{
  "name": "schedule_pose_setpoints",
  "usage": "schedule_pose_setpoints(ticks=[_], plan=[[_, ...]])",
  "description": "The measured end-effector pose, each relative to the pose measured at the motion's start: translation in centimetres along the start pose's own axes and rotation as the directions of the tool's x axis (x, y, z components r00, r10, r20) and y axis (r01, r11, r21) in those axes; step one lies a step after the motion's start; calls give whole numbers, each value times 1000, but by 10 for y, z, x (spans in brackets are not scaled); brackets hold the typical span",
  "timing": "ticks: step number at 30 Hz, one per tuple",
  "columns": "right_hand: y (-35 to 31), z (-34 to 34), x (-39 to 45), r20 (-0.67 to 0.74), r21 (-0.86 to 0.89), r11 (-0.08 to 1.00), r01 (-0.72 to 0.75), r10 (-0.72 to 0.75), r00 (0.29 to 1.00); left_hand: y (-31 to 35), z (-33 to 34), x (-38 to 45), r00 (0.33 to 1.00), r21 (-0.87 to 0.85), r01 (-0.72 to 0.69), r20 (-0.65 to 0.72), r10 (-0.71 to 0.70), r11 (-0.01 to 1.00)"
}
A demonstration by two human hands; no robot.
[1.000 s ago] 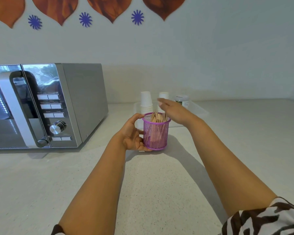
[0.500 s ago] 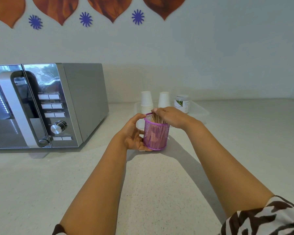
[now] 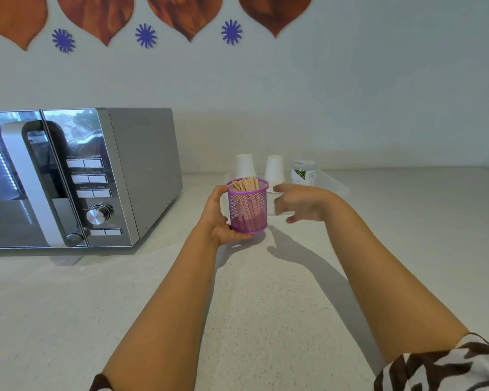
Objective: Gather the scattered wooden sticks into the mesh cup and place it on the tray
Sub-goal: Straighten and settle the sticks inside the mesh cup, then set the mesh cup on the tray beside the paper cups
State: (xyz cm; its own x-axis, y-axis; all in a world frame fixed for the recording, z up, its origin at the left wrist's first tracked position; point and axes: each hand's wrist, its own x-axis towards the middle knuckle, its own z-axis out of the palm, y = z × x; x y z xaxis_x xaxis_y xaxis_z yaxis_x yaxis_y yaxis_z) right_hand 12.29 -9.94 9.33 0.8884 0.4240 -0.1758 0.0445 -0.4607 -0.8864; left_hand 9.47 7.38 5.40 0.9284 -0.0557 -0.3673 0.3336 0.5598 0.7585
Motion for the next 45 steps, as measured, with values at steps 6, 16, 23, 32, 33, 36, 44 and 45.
schedule_pose_setpoints(ticks=[6,16,23,32,33,36,44,45], plan=[[9,65,25,-348,-20,970,241,-232,908,-1,9,3,996,83,-89,21,87,993],[30,53,37,-656,-193,979,64,-177,734,3,4,6,990,100,-86,-105,97,991],[29,46,37,-653,-203,978,39,-165,739,2,-13,10,876,338,-261,-311,369,904],[34,20,49,-690,-43,995,95,-98,717,-37,-47,43,815,978,136,-19,579,-159],[32,15,52,-693,-9,994,109,-85,716,-38,-48,46,837,966,148,-9,547,-210],[22,-1,61,-709,18,992,127,-77,701,-40,-49,50,877,936,192,-30,479,-294],[-5,-18,94,-712,-27,989,143,-119,692,-41,-43,52,878,922,223,-49,476,-315],[-8,-18,100,-708,-40,990,135,-124,696,-40,-43,52,876,923,224,-50,479,-314]])
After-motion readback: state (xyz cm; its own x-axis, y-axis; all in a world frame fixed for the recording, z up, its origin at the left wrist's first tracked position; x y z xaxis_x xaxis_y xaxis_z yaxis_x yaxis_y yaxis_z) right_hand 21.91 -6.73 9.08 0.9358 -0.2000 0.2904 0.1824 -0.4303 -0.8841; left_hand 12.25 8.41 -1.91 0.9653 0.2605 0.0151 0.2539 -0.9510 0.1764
